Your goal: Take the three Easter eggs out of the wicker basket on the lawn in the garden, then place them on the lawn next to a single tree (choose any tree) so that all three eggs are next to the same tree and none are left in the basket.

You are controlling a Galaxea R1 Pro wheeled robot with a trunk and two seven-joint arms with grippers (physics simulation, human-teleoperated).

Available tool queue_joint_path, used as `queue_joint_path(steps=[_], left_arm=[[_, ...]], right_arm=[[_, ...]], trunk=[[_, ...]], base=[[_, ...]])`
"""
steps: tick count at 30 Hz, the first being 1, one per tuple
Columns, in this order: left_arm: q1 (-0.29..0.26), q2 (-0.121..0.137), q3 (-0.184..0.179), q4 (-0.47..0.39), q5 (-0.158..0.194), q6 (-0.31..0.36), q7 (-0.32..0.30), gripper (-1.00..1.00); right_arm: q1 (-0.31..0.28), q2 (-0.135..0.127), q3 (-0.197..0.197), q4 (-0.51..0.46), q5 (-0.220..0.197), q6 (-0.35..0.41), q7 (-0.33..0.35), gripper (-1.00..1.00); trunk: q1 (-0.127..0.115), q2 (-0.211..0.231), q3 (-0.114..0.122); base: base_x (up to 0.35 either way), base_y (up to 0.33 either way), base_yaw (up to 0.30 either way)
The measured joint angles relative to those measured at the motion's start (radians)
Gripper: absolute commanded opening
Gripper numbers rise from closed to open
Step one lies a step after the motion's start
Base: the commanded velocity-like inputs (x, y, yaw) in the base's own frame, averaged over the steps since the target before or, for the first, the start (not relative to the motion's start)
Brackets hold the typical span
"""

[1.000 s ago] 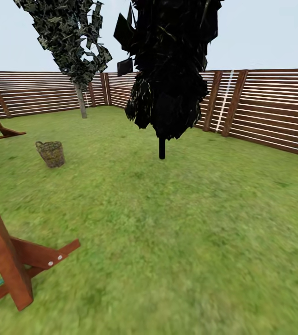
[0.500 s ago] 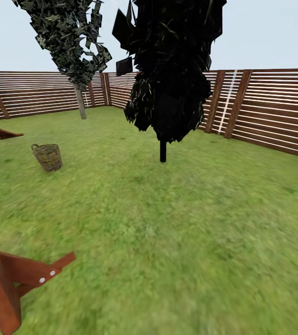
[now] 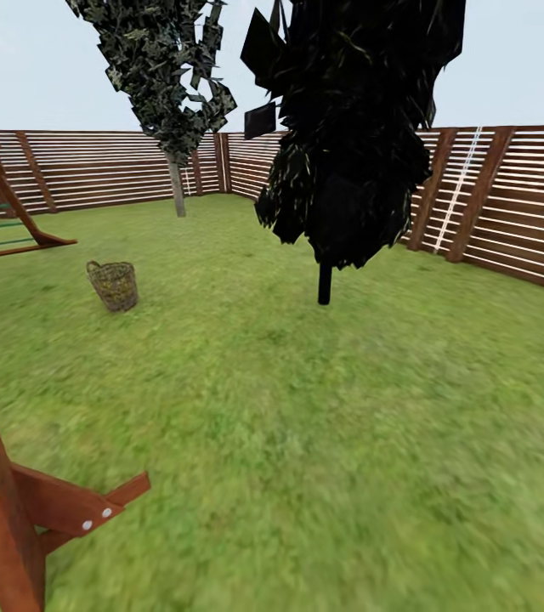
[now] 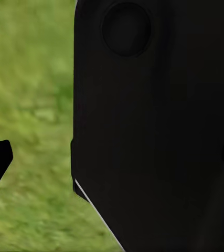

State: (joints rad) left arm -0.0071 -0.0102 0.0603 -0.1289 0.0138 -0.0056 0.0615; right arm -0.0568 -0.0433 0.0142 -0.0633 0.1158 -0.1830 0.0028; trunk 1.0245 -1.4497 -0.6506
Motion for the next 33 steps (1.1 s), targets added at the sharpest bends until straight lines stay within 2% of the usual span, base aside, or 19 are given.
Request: queue_joint_path(steps=[8,33], left_arm=[[0.000,0.000,0.000,0.000,0.000,0.000,0.000,1.00],[0.000,0.000,0.000,0.000,0.000,0.000,0.000,1.00]], right_arm=[[0.000,0.000,0.000,0.000,0.000,0.000,0.000,1.00],[0.001,-0.007,0.001,0.000,0.000,0.000,0.000,1.00]], trunk=[[0.000,0.000,0.000],[0.000,0.000,0.000]], base=[[0.328,0.000,0.219],[0.328,0.000,0.005]])
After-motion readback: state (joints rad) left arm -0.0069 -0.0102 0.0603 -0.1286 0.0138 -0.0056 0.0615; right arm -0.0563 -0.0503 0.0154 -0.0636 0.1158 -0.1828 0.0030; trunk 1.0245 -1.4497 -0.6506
